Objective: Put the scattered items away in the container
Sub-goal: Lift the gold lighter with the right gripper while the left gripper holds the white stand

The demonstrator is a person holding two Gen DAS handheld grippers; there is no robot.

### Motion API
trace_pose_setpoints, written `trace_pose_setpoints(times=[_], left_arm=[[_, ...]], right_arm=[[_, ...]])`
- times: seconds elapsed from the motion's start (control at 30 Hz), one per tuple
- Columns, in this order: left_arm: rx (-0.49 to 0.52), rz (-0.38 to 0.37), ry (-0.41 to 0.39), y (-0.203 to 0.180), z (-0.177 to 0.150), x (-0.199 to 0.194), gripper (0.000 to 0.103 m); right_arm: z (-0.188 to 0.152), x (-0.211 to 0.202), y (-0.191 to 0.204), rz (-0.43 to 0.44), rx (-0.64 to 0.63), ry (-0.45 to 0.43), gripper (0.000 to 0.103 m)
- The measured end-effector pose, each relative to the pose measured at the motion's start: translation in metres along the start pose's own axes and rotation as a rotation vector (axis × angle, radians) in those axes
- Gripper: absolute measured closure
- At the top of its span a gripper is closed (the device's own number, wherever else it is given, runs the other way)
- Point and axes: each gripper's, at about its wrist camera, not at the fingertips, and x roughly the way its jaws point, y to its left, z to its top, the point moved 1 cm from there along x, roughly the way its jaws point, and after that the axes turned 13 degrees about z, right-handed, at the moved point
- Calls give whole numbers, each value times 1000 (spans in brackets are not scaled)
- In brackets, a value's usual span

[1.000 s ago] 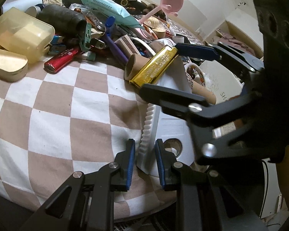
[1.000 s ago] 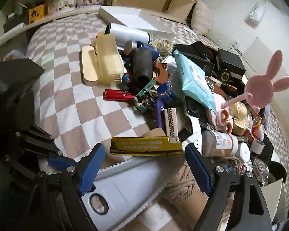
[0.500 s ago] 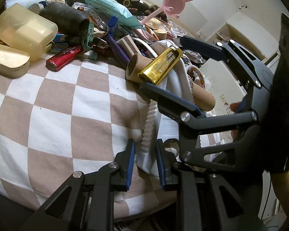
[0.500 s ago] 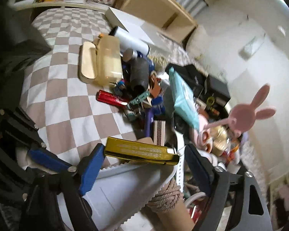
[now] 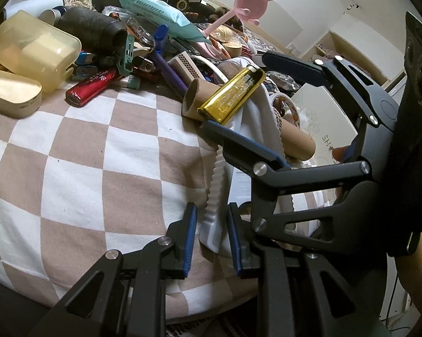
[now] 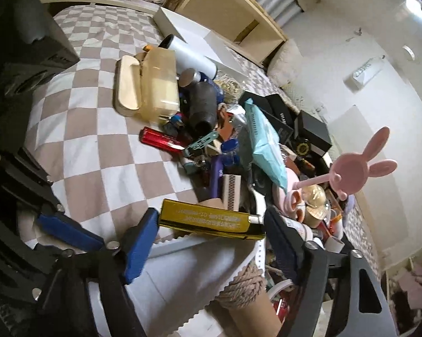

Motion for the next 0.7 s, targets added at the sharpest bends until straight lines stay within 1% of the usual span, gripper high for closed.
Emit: trace_pose_setpoints(times=[0.1, 0.37, 0.57, 0.63, 0.7], left_arm=[[-4, -3, 3, 0, 1, 1, 80], [-7, -2, 2, -1, -1, -1, 80], [-11, -2, 0, -1, -2, 0, 79], [-12, -2, 0, -2, -2, 0, 79], [-14, -2, 0, -2, -2, 0, 79]], right_arm=[[0, 2, -2, 6, 13, 7, 22], [-2, 4, -13, 85, 83, 8, 22], [-1, 6, -13, 105, 103, 11, 22], [-1, 4, -18, 122, 142, 2, 22], [-1, 2, -29, 141, 223, -16, 23]])
